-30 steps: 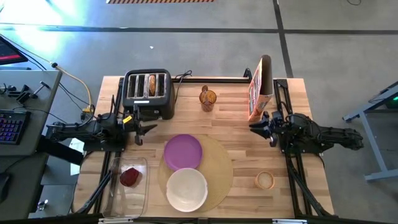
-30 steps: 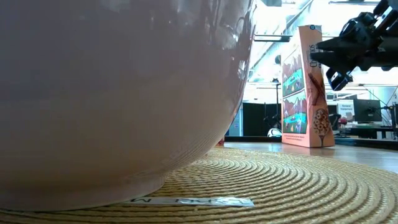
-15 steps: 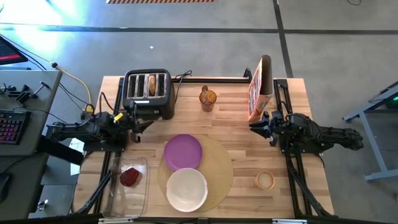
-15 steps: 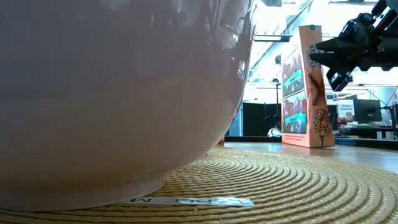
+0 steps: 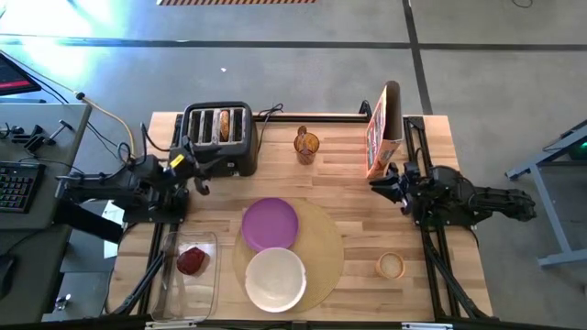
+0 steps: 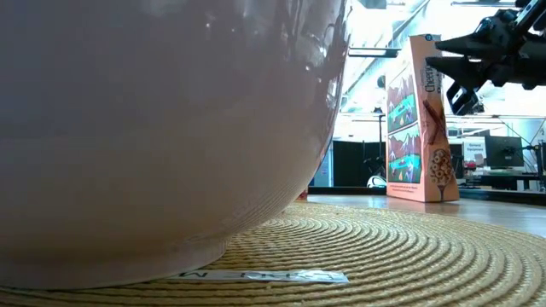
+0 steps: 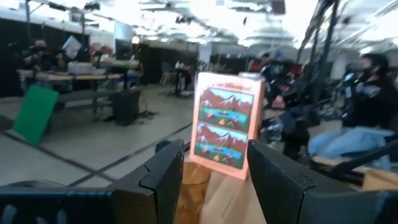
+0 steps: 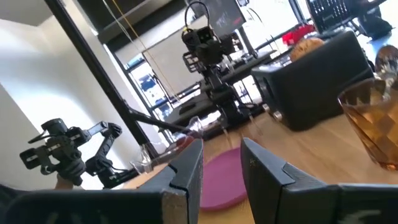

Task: Arrange a breakfast setting
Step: Put the bagel from the toaster onto the purple plate

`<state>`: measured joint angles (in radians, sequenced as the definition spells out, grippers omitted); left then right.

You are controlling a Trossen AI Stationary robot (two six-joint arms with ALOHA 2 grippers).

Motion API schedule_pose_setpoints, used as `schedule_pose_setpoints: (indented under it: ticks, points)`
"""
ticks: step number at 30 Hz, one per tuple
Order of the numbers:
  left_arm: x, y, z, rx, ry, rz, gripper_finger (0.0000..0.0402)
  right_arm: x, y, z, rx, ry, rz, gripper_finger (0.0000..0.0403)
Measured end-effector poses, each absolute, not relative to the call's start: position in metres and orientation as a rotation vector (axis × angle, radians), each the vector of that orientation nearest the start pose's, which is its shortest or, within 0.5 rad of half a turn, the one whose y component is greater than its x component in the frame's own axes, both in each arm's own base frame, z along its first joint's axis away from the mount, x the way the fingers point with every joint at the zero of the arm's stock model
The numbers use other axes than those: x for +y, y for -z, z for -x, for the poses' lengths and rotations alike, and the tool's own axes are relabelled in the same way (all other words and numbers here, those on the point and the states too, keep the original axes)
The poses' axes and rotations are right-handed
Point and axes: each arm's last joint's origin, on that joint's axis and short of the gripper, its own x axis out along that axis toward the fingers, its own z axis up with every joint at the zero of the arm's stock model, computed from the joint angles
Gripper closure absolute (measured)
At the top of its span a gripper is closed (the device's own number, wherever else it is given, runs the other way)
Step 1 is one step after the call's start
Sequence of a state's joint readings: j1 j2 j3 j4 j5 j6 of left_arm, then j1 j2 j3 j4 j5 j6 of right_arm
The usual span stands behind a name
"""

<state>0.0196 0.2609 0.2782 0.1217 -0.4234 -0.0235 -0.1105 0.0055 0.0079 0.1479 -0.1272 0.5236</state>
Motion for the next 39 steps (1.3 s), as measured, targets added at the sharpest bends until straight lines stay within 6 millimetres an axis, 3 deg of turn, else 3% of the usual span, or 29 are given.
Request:
schedule_pose_setpoints:
  ticks: [7,17,24,33,39]
  points:
    - [0.018,-0.276,-0.119,-0.051,-0.595,0.036,0.0234,-0.007,-0.192,-0.093,-0.263,-0.086,-0.482,0.0313]
    - [0.036,-0.307,-0.140,0.043,-0.918,0.012,0.0234,-0.008,-0.200,-0.091,-0.298,-0.056,-0.482,0.0313]
    - [0.060,-0.299,-0.157,0.181,-1.118,-0.017,0.0234,-0.008,-0.201,-0.091,-0.305,-0.038,-0.485,0.0313]
    - [0.087,-0.284,-0.169,0.275,-1.195,0.001,0.0234,-0.008,-0.202,-0.091,-0.307,-0.045,-0.524,0.0313]
    - [0.103,-0.297,-0.168,0.359,-1.157,0.106,0.0234,-0.008,-0.202,-0.091,-0.308,-0.047,-0.536,0.0313]
